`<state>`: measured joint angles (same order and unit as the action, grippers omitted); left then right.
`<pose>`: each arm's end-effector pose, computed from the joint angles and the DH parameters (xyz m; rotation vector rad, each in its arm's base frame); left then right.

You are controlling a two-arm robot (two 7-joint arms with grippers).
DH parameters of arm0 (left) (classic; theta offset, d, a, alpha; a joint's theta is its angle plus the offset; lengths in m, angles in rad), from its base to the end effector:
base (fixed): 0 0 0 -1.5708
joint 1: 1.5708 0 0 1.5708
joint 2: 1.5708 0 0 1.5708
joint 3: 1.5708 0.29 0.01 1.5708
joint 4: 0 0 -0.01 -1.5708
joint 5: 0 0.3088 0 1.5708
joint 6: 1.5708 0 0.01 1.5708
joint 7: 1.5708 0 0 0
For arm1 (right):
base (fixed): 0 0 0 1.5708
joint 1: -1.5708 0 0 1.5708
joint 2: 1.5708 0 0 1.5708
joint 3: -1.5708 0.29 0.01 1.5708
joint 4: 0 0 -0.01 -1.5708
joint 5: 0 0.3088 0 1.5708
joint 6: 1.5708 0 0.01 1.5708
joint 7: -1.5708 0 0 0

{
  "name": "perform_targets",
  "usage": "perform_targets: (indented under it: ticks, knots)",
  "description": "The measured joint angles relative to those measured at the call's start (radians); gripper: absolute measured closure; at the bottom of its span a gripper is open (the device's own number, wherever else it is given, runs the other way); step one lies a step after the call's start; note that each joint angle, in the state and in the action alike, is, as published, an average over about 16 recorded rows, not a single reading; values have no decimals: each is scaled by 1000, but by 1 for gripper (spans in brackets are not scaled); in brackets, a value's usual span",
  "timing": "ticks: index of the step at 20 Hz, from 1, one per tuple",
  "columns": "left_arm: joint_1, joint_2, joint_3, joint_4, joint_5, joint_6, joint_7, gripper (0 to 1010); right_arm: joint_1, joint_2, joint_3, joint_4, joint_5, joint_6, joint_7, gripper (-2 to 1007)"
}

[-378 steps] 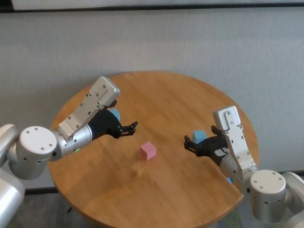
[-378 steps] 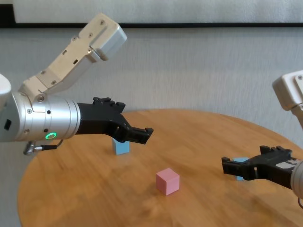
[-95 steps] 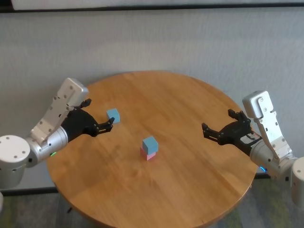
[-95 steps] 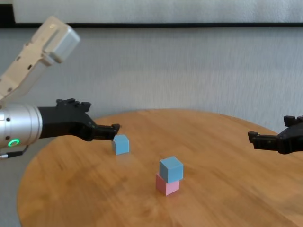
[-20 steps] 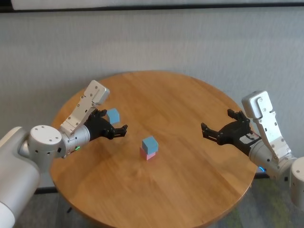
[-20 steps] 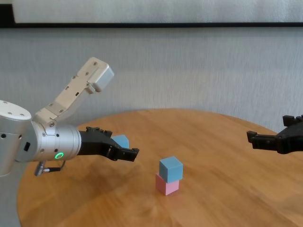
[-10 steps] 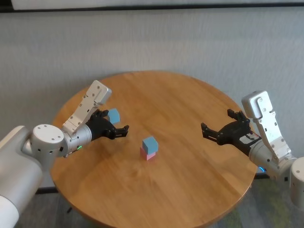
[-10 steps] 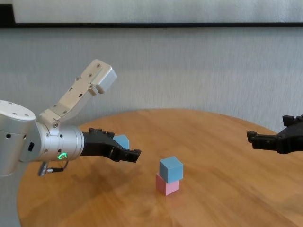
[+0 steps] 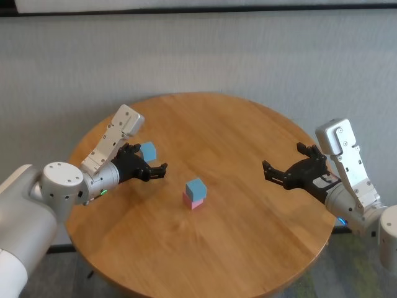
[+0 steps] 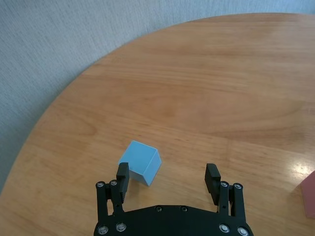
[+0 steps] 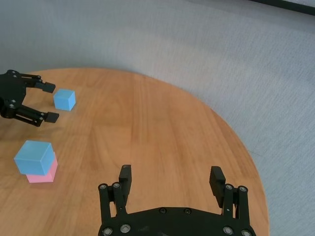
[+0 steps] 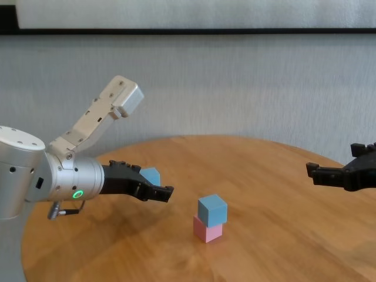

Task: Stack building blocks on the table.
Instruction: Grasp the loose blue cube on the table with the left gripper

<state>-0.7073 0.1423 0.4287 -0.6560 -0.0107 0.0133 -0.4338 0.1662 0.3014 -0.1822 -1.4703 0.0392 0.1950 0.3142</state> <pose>0.4963 -0.0030 -0.3057 0.4865 -0.0053 0.9259 0.3716 -0.0427 -0.2787 -0.3507 -0.0478 -1.1326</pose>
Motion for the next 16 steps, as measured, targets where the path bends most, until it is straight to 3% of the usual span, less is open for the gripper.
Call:
perform_targets:
  ticks: [16]
  knots:
    - [-48,-28,-24,107,-5,-38,-11,10,0,0,0,0,0,0,0,5]
